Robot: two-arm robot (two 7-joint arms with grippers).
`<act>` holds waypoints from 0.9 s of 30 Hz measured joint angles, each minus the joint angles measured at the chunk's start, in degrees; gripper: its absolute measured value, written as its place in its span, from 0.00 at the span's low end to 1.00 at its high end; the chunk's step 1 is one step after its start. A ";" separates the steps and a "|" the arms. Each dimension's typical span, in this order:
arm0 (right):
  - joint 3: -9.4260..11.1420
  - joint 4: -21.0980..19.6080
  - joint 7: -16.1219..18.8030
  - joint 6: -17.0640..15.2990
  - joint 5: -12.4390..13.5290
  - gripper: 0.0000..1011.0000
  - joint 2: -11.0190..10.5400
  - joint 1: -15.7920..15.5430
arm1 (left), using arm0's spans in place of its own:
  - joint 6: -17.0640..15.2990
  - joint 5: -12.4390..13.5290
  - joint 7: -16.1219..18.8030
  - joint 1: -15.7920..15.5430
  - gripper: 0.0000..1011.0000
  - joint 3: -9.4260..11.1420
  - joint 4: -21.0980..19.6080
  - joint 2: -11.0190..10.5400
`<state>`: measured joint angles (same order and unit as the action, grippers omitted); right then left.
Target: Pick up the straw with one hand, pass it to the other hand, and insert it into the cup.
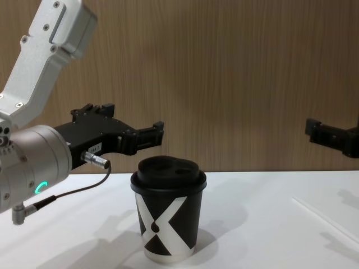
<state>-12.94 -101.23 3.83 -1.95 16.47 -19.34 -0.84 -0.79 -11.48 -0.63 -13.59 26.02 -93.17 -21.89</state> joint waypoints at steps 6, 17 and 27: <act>0.00 0.00 0.00 0.00 0.00 0.99 0.00 0.00 | 0.00 0.00 0.00 0.00 0.99 0.00 0.00 0.00; 0.00 0.00 0.00 0.00 0.00 0.99 0.00 0.00 | 0.00 0.00 0.00 0.00 0.99 0.00 0.00 0.00; 0.01 -0.09 0.01 -0.96 0.00 0.99 0.07 0.11 | 0.00 0.00 0.00 0.00 0.99 0.00 0.00 0.00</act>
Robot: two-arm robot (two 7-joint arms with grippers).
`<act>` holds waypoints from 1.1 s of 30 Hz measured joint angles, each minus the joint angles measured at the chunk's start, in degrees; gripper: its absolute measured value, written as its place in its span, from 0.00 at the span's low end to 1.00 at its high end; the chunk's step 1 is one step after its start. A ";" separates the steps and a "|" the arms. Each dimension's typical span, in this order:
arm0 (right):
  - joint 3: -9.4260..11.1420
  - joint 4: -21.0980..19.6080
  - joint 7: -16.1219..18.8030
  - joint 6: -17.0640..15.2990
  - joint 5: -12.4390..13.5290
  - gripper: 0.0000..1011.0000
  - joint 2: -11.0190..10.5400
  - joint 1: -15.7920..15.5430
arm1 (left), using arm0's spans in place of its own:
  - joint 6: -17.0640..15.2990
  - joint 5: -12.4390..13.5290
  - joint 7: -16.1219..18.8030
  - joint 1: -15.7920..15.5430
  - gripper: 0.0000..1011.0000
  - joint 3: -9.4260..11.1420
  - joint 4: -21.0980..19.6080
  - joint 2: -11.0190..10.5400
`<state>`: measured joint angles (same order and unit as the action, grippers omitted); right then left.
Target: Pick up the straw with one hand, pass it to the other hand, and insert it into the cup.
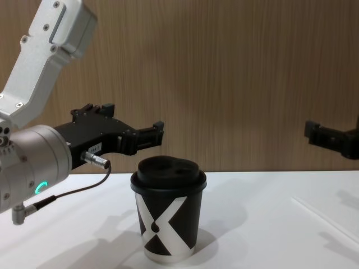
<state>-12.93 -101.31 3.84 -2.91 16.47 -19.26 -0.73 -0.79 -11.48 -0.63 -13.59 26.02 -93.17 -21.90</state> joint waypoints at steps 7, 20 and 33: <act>-0.23 -0.76 0.03 -4.34 0.19 0.99 -0.02 0.68 | 0.00 0.00 0.00 0.00 0.99 0.00 0.00 0.00; -1.06 -2.37 -0.45 -17.24 -0.24 0.99 -0.99 2.83 | 0.00 0.00 0.00 0.00 0.99 0.00 0.00 0.00; -0.38 -3.83 -2.67 -25.81 -0.69 0.99 -0.42 2.81 | 0.00 0.00 0.00 0.00 0.99 0.00 0.00 0.00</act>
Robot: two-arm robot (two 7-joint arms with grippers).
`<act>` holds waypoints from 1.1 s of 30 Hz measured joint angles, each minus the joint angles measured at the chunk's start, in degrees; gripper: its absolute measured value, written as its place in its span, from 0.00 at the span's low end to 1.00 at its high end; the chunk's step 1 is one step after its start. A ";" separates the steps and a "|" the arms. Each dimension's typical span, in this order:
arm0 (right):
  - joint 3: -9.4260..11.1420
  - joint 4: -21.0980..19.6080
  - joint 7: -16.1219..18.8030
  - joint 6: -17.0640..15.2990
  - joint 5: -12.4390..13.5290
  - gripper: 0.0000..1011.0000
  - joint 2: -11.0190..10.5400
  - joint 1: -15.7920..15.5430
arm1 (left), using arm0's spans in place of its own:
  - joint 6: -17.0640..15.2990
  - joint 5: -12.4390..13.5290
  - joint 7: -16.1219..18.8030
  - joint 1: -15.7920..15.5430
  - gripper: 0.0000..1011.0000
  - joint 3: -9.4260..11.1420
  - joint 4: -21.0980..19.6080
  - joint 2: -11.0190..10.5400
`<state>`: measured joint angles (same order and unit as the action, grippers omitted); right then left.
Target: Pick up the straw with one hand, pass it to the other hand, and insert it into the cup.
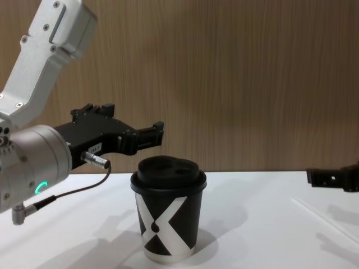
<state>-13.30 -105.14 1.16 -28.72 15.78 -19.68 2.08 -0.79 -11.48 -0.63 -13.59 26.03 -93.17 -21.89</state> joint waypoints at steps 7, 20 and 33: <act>0.49 -0.54 -0.11 -2.61 -0.40 0.99 -0.77 -0.70 | 0.00 0.00 0.00 0.00 0.99 0.00 0.00 0.00; 2.04 -0.86 1.68 -4.99 -0.53 0.99 -3.19 -2.19 | 0.00 0.00 0.00 0.00 0.99 0.00 0.00 0.00; 3.16 0.10 4.28 -6.37 0.03 0.99 -4.59 -2.42 | 0.00 0.00 0.00 0.00 0.99 0.00 0.00 0.00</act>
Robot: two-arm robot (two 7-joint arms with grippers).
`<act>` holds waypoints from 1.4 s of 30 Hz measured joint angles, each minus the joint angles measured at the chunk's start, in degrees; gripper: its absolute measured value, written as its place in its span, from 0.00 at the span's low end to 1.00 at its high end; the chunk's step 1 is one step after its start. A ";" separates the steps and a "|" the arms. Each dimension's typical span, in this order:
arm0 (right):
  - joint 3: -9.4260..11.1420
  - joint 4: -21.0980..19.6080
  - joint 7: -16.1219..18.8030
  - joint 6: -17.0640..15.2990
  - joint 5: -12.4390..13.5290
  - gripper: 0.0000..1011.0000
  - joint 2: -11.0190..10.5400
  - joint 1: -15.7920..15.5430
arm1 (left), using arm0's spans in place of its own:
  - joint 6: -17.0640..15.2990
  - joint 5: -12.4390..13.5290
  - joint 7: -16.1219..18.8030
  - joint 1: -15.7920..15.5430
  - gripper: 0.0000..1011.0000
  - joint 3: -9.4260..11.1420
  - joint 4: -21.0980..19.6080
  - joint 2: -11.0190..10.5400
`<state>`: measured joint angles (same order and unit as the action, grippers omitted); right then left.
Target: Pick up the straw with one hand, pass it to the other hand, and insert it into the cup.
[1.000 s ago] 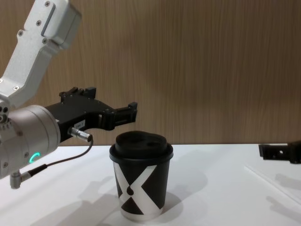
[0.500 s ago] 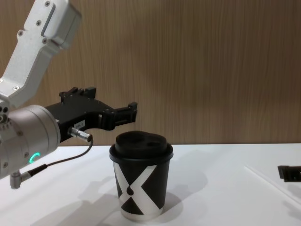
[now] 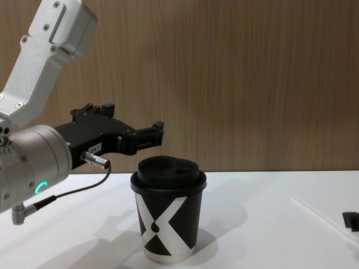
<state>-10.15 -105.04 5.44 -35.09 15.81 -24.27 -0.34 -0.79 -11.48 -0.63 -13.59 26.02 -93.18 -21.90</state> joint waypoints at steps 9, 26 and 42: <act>-0.02 1.24 2.21 -0.46 0.40 0.99 -0.75 0.42 | 0.00 0.00 0.00 0.00 0.99 0.00 0.00 0.00; 0.20 2.31 3.80 -1.35 0.39 0.99 -0.81 0.62 | 0.00 0.00 0.00 0.00 0.99 0.00 0.00 0.00; 0.92 2.67 4.93 -1.73 0.35 0.59 -0.24 0.17 | 0.00 0.00 0.00 0.00 0.99 0.00 0.00 0.00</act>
<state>-9.22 -102.38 10.37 -36.82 16.15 -24.52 -0.17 -0.80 -11.48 -0.63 -13.59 26.02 -93.18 -21.89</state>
